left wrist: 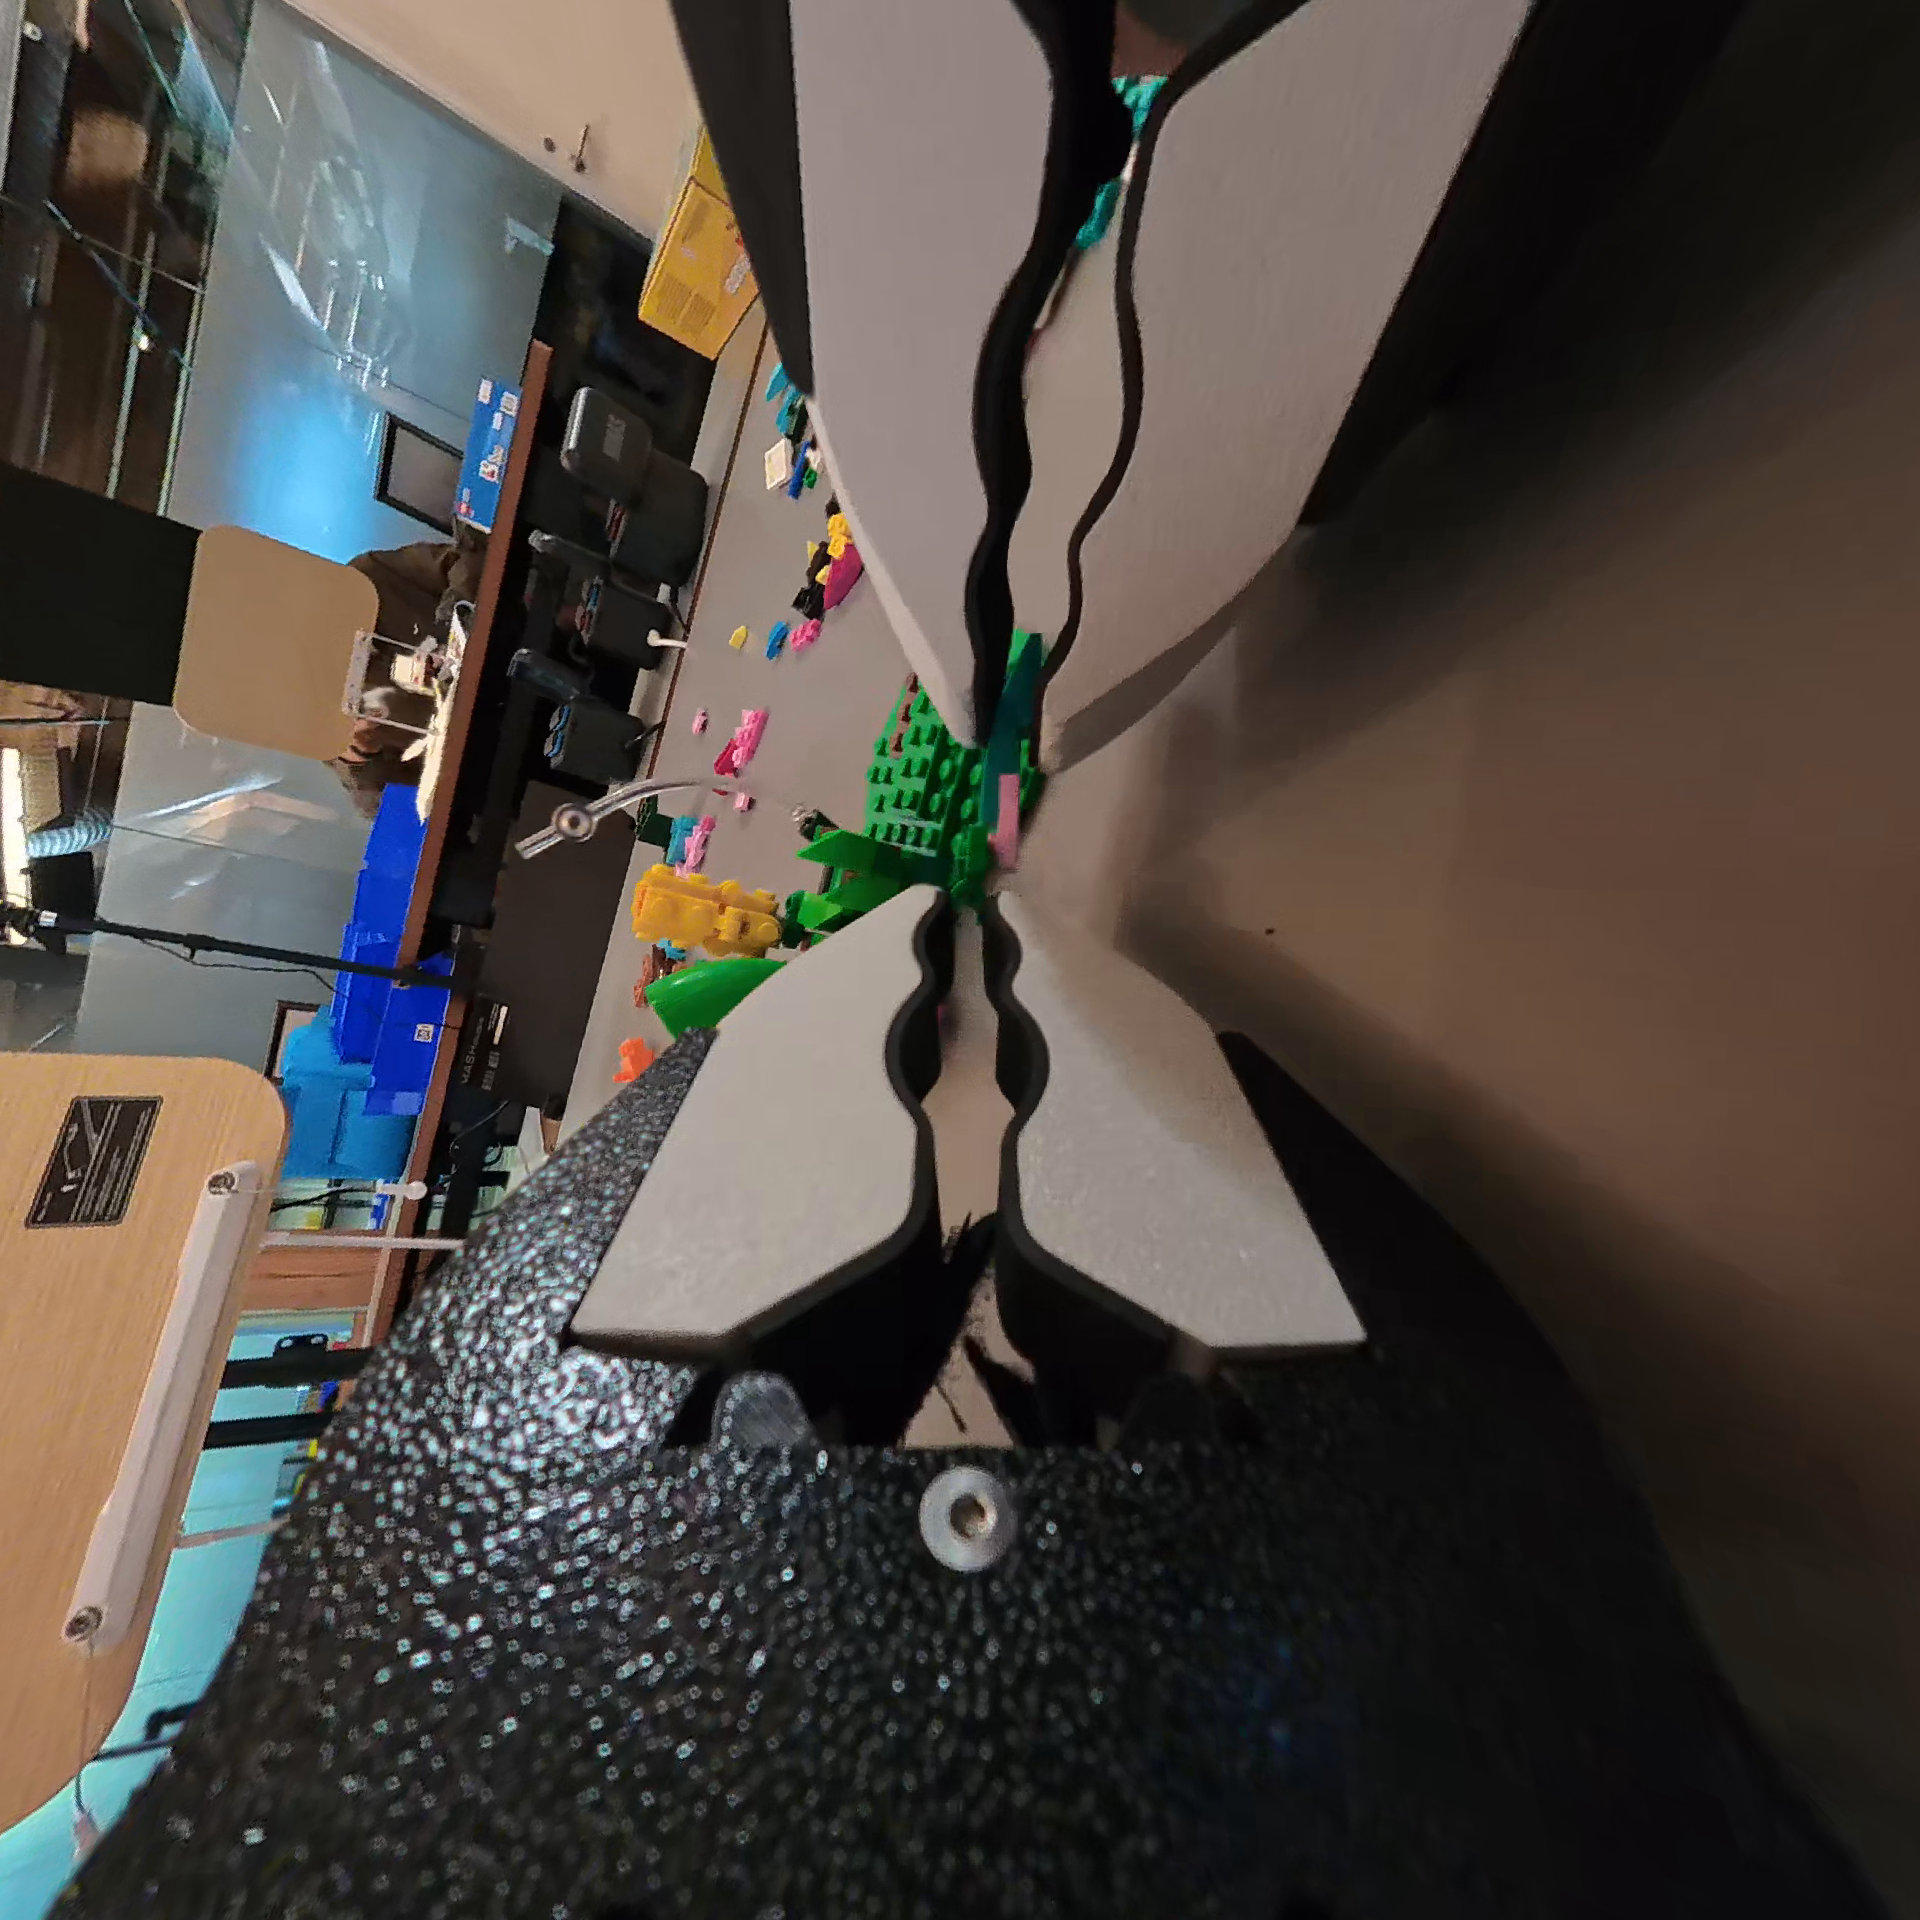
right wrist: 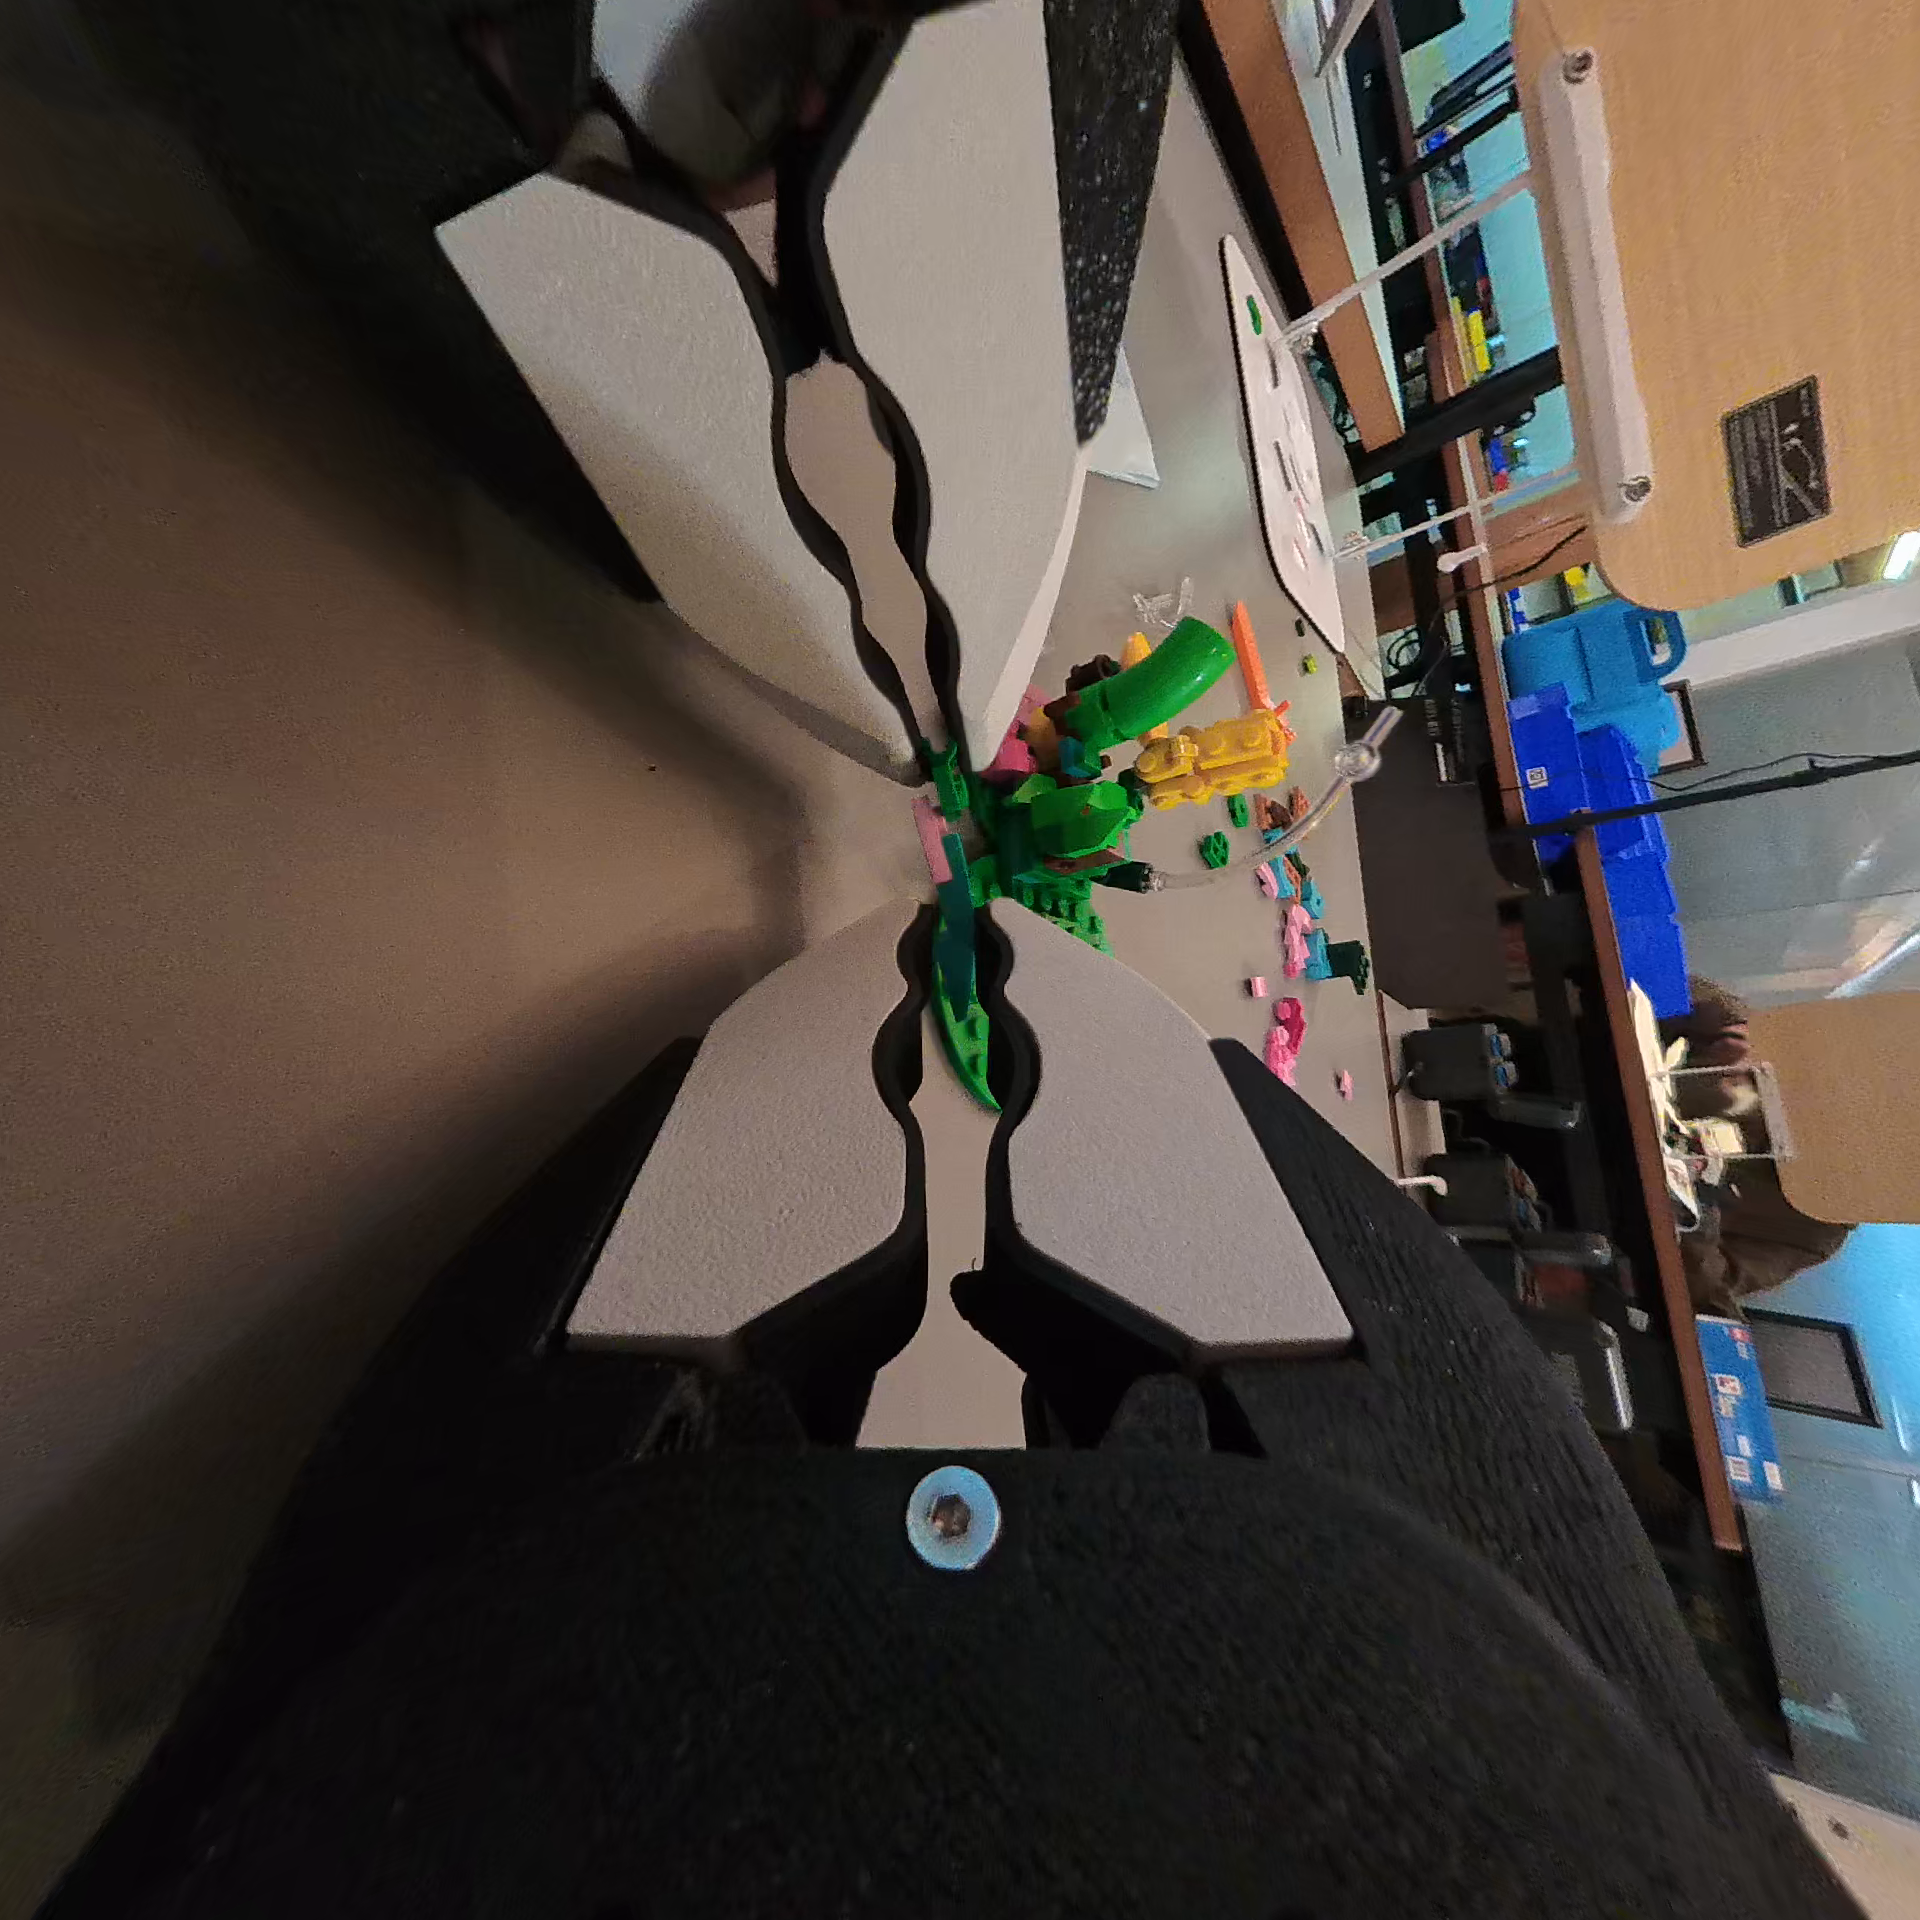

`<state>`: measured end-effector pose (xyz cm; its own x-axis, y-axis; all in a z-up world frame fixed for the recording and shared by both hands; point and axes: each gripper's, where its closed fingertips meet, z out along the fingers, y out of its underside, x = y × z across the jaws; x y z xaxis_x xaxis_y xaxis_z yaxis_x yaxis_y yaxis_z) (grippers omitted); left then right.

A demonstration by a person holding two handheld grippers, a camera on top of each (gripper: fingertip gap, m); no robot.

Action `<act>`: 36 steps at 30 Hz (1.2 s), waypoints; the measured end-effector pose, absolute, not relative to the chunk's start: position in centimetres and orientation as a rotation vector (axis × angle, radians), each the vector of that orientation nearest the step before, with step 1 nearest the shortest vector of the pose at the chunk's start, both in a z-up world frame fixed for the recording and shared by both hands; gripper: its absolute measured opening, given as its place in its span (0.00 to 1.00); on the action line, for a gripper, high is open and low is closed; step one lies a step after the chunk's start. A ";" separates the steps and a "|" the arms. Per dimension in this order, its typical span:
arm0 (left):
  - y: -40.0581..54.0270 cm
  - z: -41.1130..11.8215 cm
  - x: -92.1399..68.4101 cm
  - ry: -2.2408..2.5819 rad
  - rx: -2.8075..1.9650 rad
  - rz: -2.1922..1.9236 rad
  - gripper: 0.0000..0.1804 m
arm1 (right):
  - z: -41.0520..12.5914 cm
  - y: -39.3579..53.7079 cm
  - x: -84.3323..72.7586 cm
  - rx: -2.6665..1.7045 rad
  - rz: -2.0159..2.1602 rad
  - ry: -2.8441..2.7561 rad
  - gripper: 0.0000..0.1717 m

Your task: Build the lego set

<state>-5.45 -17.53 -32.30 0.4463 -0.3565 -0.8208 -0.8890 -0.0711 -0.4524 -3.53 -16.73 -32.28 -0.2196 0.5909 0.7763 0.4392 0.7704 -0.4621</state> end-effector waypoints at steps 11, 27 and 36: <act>-17.9 -33.9 -4.9 1.222 -1.798 0.514 0.03 | -33.8 -17.2 -3.0 -0.935 0.223 -2.037 0.04; -18.1 -34.1 -4.6 1.218 -1.806 0.384 0.03 | -34.1 -17.2 -3.1 -0.917 0.191 -2.086 0.04; -18.1 -34.1 -4.5 1.215 -1.803 0.381 0.03 | -34.0 -17.4 -3.2 -0.870 0.175 -2.116 0.05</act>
